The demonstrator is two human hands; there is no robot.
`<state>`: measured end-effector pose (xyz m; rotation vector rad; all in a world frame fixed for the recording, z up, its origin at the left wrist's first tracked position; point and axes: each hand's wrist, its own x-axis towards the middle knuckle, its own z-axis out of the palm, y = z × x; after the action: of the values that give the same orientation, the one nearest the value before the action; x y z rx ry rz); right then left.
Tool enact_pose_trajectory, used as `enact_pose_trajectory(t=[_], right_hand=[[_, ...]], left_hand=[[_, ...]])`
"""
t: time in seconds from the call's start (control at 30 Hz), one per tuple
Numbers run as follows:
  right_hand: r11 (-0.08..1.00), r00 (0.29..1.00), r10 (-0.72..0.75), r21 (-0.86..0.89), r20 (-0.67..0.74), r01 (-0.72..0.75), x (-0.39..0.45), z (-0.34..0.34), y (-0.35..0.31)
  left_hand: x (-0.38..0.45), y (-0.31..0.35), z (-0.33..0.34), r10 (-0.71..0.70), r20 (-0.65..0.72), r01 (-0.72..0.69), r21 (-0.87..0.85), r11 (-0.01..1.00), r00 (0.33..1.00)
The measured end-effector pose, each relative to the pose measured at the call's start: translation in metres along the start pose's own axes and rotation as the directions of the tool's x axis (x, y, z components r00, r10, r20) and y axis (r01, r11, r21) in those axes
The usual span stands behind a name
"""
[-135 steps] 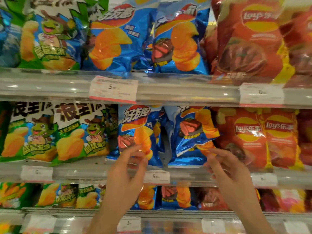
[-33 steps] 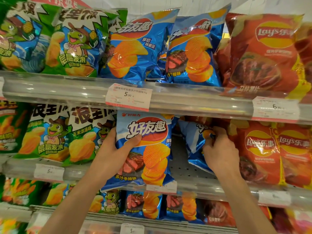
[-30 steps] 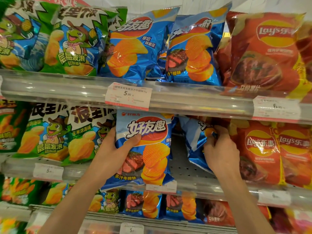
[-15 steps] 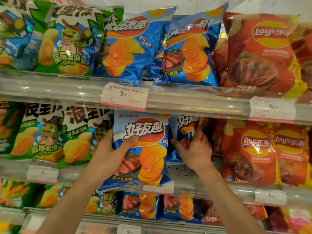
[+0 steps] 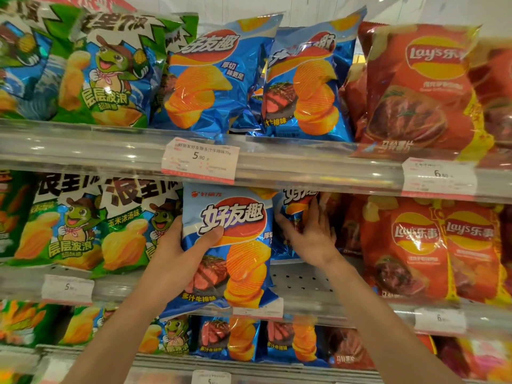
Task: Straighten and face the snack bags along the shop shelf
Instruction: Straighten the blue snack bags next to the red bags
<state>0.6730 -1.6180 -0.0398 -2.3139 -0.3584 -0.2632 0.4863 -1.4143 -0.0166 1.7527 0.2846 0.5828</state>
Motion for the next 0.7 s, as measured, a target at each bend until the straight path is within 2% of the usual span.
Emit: enact_pose_trajectory(t=[0.1, 0.2, 0.4, 0.53, 0.63, 0.7], right_hand=[[0.961, 0.998, -0.048, 0.270, -0.030, 0.054, -0.012, -0.021, 0.002], [0.901, 0.996, -0.059, 0.426, -0.071, 0.084, -0.042, -0.039, 0.002], [0.808, 0.993, -0.080, 0.588, 0.081, 0.017, -0.093, -0.031, -0.021], [0.707, 0.994, 0.034, 0.700, 0.107, -0.100, -0.088, -0.039, -0.021], [0.722, 0.998, 0.052, 0.689, 0.035, -0.062, -0.071, -0.060, -0.009], [0.724, 0.997, 0.071, 0.688, -0.017, -0.040, -0.054, -0.066, -0.001]], left_hand=[[-0.002, -0.002, 0.001, 0.029, 0.002, -0.029, -0.009, 1.000, 1.000], [-0.005, -0.003, 0.007, 0.047, 0.011, -0.047, -0.035, 0.998, 0.999], [-0.015, 0.003, 0.045, 0.131, 0.103, -0.128, -0.039, 0.991, 0.986], [-0.017, 0.009, 0.064, 0.200, 0.161, -0.218, 0.101, 0.971, 0.966], [-0.007, 0.000, 0.053, 0.292, 0.073, -0.301, 0.239, 0.923, 0.954], [0.001, -0.009, 0.045, 0.378, 0.016, -0.352, 0.402, 0.845, 0.926]])
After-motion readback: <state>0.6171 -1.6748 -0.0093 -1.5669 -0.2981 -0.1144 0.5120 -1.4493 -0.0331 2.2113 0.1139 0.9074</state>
